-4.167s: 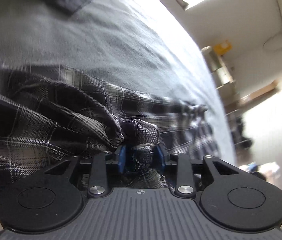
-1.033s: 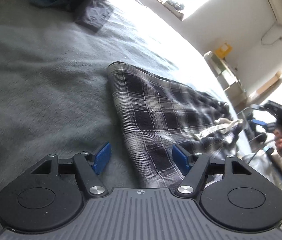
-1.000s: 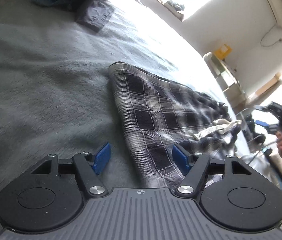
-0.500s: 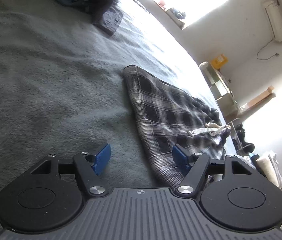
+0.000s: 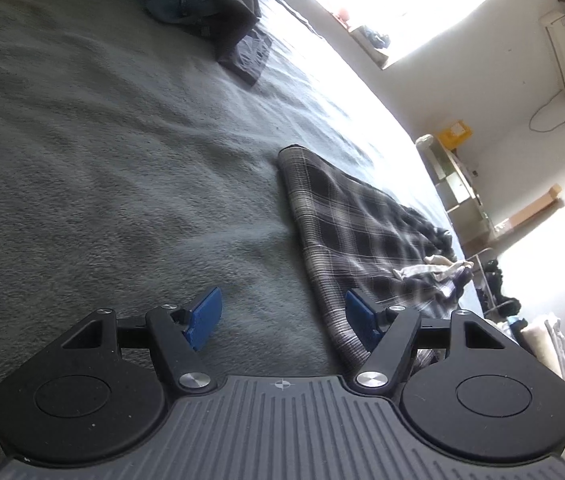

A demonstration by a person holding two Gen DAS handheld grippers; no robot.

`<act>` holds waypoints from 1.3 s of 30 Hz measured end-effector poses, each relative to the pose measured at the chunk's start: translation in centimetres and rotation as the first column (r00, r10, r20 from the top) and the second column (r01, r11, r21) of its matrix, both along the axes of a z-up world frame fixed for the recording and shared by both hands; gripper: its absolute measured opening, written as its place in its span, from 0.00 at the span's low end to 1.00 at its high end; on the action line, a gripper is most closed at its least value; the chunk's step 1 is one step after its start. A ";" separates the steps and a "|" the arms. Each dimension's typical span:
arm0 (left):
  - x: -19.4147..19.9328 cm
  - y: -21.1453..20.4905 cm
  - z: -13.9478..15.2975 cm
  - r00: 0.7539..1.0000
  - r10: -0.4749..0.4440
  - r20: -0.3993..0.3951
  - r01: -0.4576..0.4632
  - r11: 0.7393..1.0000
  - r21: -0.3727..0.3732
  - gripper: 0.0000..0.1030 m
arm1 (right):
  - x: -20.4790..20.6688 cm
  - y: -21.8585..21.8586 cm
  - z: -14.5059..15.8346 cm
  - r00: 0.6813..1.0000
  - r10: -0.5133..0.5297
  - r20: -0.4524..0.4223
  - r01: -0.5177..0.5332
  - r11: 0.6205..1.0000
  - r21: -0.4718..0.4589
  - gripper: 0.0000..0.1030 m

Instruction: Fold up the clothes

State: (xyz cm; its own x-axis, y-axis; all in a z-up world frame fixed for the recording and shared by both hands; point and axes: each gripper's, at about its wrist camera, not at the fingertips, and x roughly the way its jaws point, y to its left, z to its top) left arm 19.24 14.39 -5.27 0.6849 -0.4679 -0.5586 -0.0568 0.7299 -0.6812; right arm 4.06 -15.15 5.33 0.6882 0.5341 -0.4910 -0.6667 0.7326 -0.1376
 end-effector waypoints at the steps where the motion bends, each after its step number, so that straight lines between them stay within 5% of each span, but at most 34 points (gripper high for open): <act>1: 0.0 0.0 0.0 1.000 0.001 -0.002 -0.001 1.000 0.001 0.67 | 0.4 1.4 -1.5 1.000 -0.007 0.021 0.007 0.999 -0.038 0.95; 9: 1.3 -0.7 -0.8 1.000 -0.014 -0.011 0.014 1.000 0.001 0.67 | 3.0 8.6 -8.4 0.981 0.017 0.195 0.034 0.966 -0.256 0.91; 14: 3.8 -1.5 -1.4 0.999 -0.033 -0.003 0.033 0.999 -0.028 0.67 | 4.8 9.4 -12.0 0.970 0.006 0.245 0.095 0.912 -0.398 0.74; 26: 12.8 -5.1 -2.5 0.998 -0.069 -0.001 0.069 0.998 0.007 0.65 | 4.2 8.2 -14.2 0.909 0.053 0.414 0.185 0.838 -0.512 0.60; 30: 13.2 -5.6 -2.9 0.999 -0.043 0.014 0.042 0.999 0.016 0.39 | 4.9 8.5 -14.5 0.920 0.050 0.390 0.175 0.836 -0.520 0.55; 32: 13.4 -5.4 -3.5 1.000 -0.022 0.005 0.022 1.000 -0.022 0.16 | 5.2 8.6 -14.4 0.925 0.042 0.377 0.174 0.835 -0.522 0.41; 34: 13.3 -5.1 -4.0 1.000 -0.002 0.004 0.002 0.998 -0.062 0.08 | 5.3 8.9 -14.3 0.925 0.034 0.379 0.183 0.833 -0.521 0.26; 39: 12.4 -4.2 -3.8 0.998 0.042 0.051 -0.035 0.990 -0.139 0.03 | 4.7 9.3 -13.4 0.917 0.031 0.398 0.191 0.841 -0.507 0.20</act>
